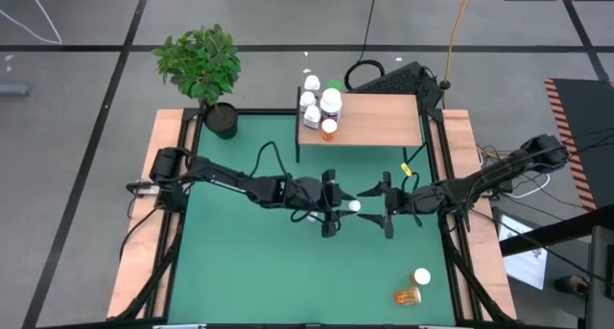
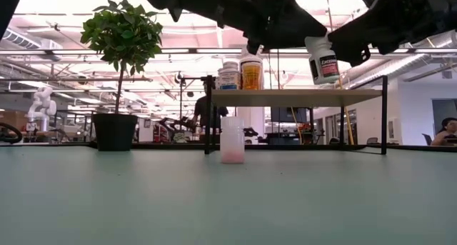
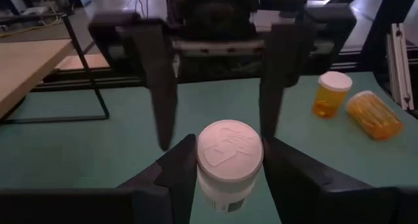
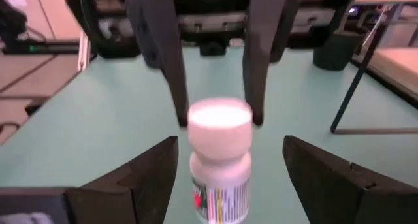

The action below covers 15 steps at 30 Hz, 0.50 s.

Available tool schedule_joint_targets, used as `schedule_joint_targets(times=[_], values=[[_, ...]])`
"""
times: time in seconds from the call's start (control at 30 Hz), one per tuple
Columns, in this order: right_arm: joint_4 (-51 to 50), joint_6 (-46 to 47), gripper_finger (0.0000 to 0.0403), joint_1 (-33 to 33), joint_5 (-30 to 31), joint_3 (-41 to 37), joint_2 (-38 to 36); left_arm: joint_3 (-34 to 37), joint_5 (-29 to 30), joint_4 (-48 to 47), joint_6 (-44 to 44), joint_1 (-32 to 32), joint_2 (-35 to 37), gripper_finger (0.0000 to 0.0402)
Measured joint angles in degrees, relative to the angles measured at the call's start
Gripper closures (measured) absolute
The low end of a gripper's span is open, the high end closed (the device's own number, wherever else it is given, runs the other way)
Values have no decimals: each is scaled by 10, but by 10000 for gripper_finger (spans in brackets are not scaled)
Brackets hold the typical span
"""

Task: Pick and place medicine bottles onto shelf by color
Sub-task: Put the white and black pill bottle on the shelf

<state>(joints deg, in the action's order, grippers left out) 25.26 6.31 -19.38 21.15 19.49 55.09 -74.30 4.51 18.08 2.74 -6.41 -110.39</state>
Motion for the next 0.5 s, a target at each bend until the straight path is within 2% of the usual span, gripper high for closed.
schedule_joint_targets(times=[0.2, 0.5], values=[[11, 5, 141, 3, -20, 0, 5, 0, 0, 0, 0, -1, 0, 237], [37, -4, 200, 4, -36, 0, 21, 0, -2, 7, -4, -1, 0, 236]])
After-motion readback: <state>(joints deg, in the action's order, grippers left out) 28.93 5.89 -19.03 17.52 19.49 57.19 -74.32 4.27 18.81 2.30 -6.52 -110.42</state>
